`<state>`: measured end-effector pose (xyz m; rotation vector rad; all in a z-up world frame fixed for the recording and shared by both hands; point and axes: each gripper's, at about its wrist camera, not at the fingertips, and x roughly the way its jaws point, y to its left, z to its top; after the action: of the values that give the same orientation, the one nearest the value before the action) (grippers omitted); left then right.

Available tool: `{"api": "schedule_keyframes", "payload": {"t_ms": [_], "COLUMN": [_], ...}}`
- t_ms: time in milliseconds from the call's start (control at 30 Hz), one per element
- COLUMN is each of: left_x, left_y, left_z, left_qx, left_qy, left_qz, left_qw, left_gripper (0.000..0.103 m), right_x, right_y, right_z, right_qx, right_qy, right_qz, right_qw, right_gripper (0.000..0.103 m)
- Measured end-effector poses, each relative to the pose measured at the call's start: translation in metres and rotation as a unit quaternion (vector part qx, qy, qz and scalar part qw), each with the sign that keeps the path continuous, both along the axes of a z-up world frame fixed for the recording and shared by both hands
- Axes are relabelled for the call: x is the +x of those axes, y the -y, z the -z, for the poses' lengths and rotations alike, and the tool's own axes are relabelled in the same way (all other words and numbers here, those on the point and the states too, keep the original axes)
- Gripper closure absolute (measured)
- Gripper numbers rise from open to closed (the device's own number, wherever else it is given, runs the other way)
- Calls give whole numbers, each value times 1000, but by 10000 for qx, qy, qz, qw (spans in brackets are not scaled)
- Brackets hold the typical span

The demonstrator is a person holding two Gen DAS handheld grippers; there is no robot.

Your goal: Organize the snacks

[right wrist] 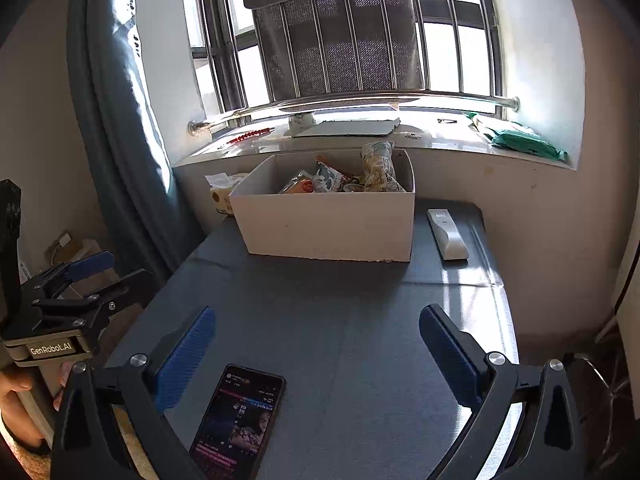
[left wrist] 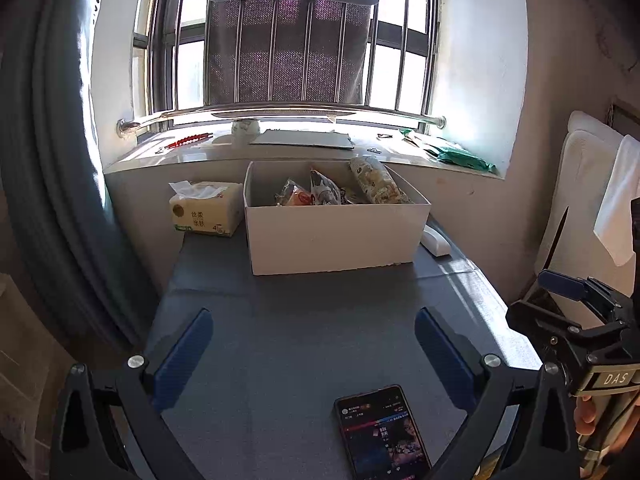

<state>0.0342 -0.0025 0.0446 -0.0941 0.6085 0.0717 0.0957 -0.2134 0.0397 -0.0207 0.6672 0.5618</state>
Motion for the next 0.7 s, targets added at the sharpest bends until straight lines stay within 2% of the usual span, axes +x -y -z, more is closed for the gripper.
{"api": "schedule_keyframes", "payload": {"t_ms": [700], "left_x": [3], "left_y": [5], "left_z": [5], "left_qx": [76], "left_qy": [-87], "left_qz": [11], "left_qw": [9999], "left_gripper": [0], "right_x": [-6], "right_y": [-2], "right_z": [7], "right_qx": [-43], "right_qy": [-49], "right_qz": [-5], "right_qw": [10000], "right_gripper": [0]}}
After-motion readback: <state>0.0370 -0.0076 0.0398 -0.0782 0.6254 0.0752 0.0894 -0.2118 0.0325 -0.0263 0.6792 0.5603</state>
